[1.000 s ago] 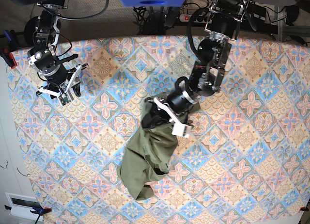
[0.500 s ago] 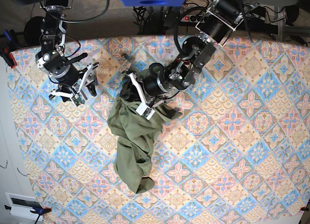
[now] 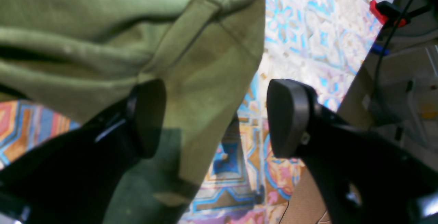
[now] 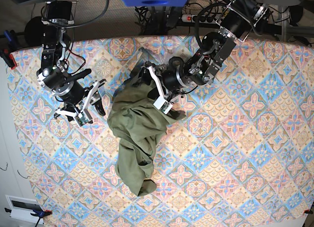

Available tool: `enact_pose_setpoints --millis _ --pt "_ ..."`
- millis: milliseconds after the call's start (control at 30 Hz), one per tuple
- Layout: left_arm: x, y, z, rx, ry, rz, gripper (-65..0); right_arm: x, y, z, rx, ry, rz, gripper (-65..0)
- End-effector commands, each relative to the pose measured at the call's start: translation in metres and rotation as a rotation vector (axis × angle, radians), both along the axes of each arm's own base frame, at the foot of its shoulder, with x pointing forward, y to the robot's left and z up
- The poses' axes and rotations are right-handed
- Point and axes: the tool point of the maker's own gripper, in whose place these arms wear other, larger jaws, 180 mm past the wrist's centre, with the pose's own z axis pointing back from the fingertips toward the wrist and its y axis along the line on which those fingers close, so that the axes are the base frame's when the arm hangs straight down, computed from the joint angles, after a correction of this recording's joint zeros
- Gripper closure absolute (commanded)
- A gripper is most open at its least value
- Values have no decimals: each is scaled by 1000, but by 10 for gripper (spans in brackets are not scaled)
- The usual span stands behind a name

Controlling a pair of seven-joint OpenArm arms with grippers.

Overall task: Layout the t-shirt on the table in an organized manner, then fold the t-shirt properly
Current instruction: 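Drag the held t-shirt toward the right gripper with the left gripper, then grasp the t-shirt with both grippers and spread it apart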

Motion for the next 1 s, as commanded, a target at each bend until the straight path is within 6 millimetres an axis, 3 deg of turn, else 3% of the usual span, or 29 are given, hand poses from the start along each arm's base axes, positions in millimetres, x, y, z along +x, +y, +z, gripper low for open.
enact_pose_setpoints --millis 0,100,300,467,633,767,967 --pt "10 -2 16 -33 -46 7 -457 10 5 18 31 -61 11 -264" --pt "11 4 14 -23 -48 11 -457 21 13 28 61 -91 13 -263" --pt "11 4 14 -24 -49 12 -457 22 22 -10 147 18 -30 -263" --pt "10 4 13 -24 -48 12 -457 46 24 -11 187 27 -48 -263" --pt "9 8 10 -25 -34 31 -457 47 32 -27 264 85 -58 -263" --pt "15 25 6 -32 -18 98 -457 64 28 -25 316 89 -79 -263" --pt "16 29 11 -38 -29 109 -457 61 24 -45 338 144 -106 -263"
